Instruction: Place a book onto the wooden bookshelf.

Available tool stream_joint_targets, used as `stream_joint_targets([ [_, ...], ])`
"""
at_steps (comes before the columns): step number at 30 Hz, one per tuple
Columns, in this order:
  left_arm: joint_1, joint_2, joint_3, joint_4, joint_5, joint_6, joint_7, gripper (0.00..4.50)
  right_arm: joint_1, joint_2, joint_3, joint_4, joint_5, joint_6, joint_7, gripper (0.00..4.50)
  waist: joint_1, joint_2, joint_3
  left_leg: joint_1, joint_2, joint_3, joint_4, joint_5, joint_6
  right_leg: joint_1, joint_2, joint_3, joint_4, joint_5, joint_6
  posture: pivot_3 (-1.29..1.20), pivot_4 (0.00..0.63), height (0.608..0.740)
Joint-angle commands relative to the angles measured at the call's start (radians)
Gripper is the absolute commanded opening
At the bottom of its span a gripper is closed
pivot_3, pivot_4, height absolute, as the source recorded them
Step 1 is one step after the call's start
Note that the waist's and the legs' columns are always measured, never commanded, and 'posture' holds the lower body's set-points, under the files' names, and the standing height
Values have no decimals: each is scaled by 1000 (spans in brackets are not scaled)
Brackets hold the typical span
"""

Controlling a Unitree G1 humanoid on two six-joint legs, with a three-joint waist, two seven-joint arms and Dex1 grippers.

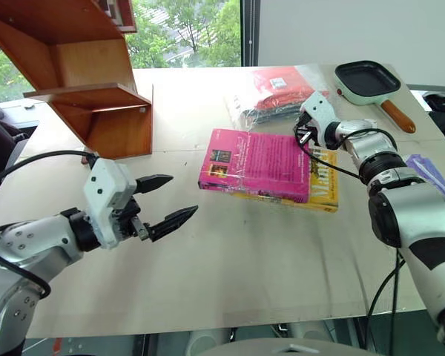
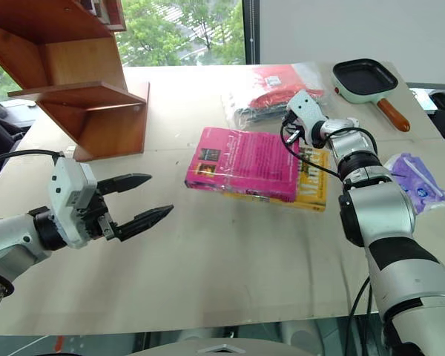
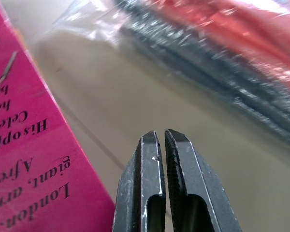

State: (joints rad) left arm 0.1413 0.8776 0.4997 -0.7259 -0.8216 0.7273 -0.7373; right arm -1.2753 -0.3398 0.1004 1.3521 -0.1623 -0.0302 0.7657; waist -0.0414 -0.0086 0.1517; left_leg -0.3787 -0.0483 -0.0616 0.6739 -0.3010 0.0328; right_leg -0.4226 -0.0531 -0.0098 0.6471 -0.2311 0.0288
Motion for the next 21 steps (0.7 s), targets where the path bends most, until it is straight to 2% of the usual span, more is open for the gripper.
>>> stream_joint_targets([
  [1,3,5,15,-18,-18,-4,-1,4500,-36,-22,12,-31,-18,26,99,51,0,0,0,0,0,0,0,0,0,0,0,0,0,0,0,0,150,720],
  [8,10,23,-12,21,7,-7,-33,4500,-12,-75,4,-93,-2,85,263,51,1,0,0,-3,0,0,-1,0,0,-1,0,0,-4,0,0,0,150,720],
  [13,3,42,-38,64,28,-17,-70,4500,68,-110,11,-222,19,158,370,51,2,0,0,-2,0,-1,-2,0,0,-1,0,0,-3,0,0,0,150,720],
  [17,-30,47,-65,95,37,-23,-90,4500,202,-137,14,-491,66,307,441,51,5,0,0,-2,0,-1,-1,0,0,-1,0,0,-3,0,0,0,150,720],
  [21,-44,49,-75,107,42,-26,-107,4500,330,-155,19,-764,108,466,444,51,7,0,0,-3,0,-1,-1,0,0,-1,-1,0,-3,0,0,0,150,720],
])
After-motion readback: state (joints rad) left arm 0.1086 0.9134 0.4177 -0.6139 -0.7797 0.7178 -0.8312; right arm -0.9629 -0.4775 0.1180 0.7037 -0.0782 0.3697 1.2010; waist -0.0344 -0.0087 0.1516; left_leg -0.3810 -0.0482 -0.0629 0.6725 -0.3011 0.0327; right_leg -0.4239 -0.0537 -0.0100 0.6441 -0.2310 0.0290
